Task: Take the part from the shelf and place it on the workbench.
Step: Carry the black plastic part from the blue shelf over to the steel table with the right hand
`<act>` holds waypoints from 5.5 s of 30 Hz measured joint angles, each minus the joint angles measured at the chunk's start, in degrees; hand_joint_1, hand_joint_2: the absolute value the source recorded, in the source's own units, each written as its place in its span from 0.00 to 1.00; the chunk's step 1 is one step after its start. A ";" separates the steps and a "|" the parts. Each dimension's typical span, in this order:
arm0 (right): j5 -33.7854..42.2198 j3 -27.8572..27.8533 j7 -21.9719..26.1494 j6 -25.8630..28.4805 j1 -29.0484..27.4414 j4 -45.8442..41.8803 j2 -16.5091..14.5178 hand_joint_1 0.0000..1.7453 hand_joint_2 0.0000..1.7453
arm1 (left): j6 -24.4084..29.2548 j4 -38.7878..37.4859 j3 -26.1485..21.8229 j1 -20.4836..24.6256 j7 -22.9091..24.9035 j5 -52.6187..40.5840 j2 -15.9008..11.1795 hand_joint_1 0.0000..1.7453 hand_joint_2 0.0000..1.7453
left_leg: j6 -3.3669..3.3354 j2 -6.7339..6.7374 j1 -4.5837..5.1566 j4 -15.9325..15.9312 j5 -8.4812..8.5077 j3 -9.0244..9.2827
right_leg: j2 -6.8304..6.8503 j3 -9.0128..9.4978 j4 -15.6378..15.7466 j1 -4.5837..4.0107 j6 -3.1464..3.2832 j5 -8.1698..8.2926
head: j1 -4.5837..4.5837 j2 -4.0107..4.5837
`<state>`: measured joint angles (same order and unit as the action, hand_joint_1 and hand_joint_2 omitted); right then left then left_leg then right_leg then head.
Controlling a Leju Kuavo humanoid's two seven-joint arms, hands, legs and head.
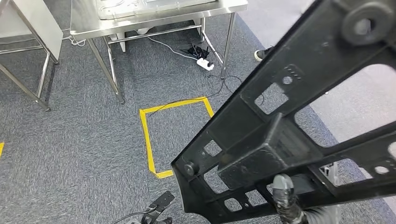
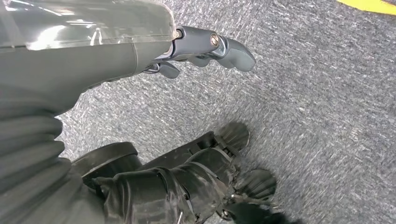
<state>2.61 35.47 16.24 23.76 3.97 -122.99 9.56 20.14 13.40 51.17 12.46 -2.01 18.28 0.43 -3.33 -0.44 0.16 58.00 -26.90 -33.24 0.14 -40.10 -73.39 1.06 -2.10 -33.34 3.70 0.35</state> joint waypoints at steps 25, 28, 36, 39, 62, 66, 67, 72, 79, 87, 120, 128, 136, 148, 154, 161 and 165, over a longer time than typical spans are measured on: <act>0.58 0.42 -0.17 0.95 -0.16 0.61 -0.54 0.74 1.00 | 0.51 0.00 0.00 -0.43 1.15 -0.34 0.01 0.00 1.00 | 1.03 -0.06 0.65 0.41 1.39 -2.01 | -0.44 12.55 14.76 0.04 1.03 2.36 | -0.23 0.00; 0.58 0.42 -0.23 1.01 -0.12 0.52 -0.51 0.74 1.00 | 0.68 0.00 0.00 -0.28 1.16 -0.39 0.01 0.00 1.00 | -0.05 -0.10 0.37 -0.69 0.51 0.38 | -0.36 8.50 7.58 0.18 0.55 1.75 | -0.41 0.00; 0.50 0.42 -1.27 1.49 -0.50 0.53 -0.15 0.74 1.00 | 0.48 -0.01 0.00 -0.52 1.43 -0.81 0.57 0.00 1.00 | 0.86 -0.39 -0.05 -0.41 -4.66 5.92 | -0.16 1.16 10.94 0.58 -0.34 7.43 | -0.69 0.00; 0.52 0.42 -1.49 1.85 -0.69 0.37 -0.05 0.74 1.00 | 0.44 0.00 0.00 -0.35 1.51 -0.89 0.58 0.00 1.00 | 2.01 -0.32 0.08 -0.32 -5.71 6.57 | -0.17 1.88 12.95 0.29 1.00 9.08 | -0.80 0.00; -3.79 0.50 -5.37 3.07 -0.43 -0.23 0.45 0.74 1.00 | 0.04 0.00 0.00 -0.10 2.50 -1.21 0.70 0.00 1.00 | -0.90 -1.71 1.01 0.20 1.04 -1.07 | 0.09 2.09 -0.83 -0.17 0.14 -3.39 | -0.95 0.00; -3.69 0.50 -5.48 3.01 -0.39 -0.15 0.63 0.74 1.00 | -0.23 -0.01 0.00 -0.33 2.64 -1.29 0.74 0.00 1.00 | 0.10 -4.42 0.29 1.44 -1.19 0.28 | -1.71 3.44 8.91 0.55 -0.77 5.66 | -0.98 0.00; -3.64 0.51 -5.52 2.98 -0.33 -0.09 0.69 0.74 1.00 | -0.28 -0.01 0.00 -0.23 2.70 -1.34 0.73 0.00 1.00 | 0.50 -4.98 0.19 1.82 -1.69 0.31 | -2.91 4.23 11.09 0.70 -0.73 6.53 | -1.14 0.00; -3.03 0.54 -5.63 2.37 -0.06 0.11 0.91 0.74 1.00 | -0.46 0.00 0.00 -0.22 3.07 -1.57 0.68 0.00 1.00 | 2.06 -5.56 -0.07 1.99 -2.36 -0.15 | -3.48 5.54 13.18 0.73 1.12 6.14 | -0.73 0.00; -0.62 1.02 -4.19 -1.50 0.71 0.08 0.91 0.74 1.00 | -1.07 0.00 0.00 0.03 3.44 -2.16 0.74 0.00 1.00 | 2.77 -0.16 -0.18 15.91 -3.89 -10.00 | -0.88 8.62 14.04 0.15 2.36 4.44 | 0.01 0.00; -0.94 1.61 -3.95 -2.14 1.21 0.09 0.91 0.74 1.00 | -1.09 0.00 0.00 0.09 3.41 -1.94 0.62 0.00 1.00 | 0.46 -0.04 0.91 -0.13 2.20 -2.25 | -0.49 11.47 15.44 -0.08 1.04 2.56 | -0.25 0.00; 4.01 1.92 -0.28 1.38 0.62 2.57 -0.02 0.74 1.00 | -0.05 -0.04 0.00 0.01 3.17 -1.63 -0.14 0.00 1.00 | 0.25 0.05 0.25 -0.65 1.16 -0.54 | -0.41 7.51 10.20 0.05 0.29 1.59 | -0.47 0.00; 6.02 1.92 0.22 0.91 -0.08 2.55 0.05 0.74 1.00 | 0.06 -0.04 0.00 -0.30 3.17 -1.68 0.24 0.00 1.00 | 0.21 -0.14 0.48 0.08 -2.51 2.78 | -0.37 2.19 9.61 -0.03 0.23 7.69 | -0.59 0.00; 7.42 1.92 0.30 0.10 0.19 2.38 -0.15 0.74 1.00 | 0.06 -0.04 0.00 -0.05 3.13 -1.73 0.44 0.00 1.00 | 2.71 0.00 0.31 6.60 -7.03 0.47 | -0.41 5.72 14.37 0.20 2.26 7.27 | -0.15 0.00; 3.33 1.92 -3.28 2.09 0.95 2.59 -0.47 0.74 1.00 | 0.20 -0.04 0.00 -0.50 3.14 -1.57 0.47 0.00 1.00 | 2.05 0.00 0.08 1.07 1.34 -2.35 | -0.58 9.88 15.02 0.23 0.38 3.49 | -0.16 0.00; -0.29 1.92 -6.07 6.30 0.68 2.90 -0.51 0.74 1.00 | 0.70 -0.04 0.00 -0.60 3.20 -1.42 0.47 0.00 1.00 | 0.22 0.05 -0.01 -0.02 -0.15 0.44 | -0.41 0.87 -0.74 0.04 0.03 -1.27 | -0.54 0.00; -13.01 2.03 -18.72 12.04 2.53 3.60 -0.57 0.74 1.00 | 1.44 -0.04 0.00 -1.11 3.57 -0.93 0.47 0.00 1.00 | 1.46 -0.32 0.46 0.87 -3.11 2.53 | -0.47 3.98 12.88 -0.31 0.80 7.87 | -0.48 0.00; -19.38 2.93 -23.47 13.72 4.22 4.04 -1.85 0.74 1.00 | 1.62 -0.04 -0.02 -1.06 3.85 -0.86 0.40 0.00 1.00 | 2.62 -0.19 0.29 2.44 -4.44 1.87 | -0.49 4.87 13.92 -0.01 1.77 7.51 | -0.07 0.00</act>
<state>-16.77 38.41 -7.23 37.48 8.19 -118.95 7.72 21.76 13.35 51.15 11.40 1.85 17.42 0.83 -0.71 -0.63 0.45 60.44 -31.34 -31.37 -0.35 -35.23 -59.47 1.05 -0.34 -25.83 3.63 0.35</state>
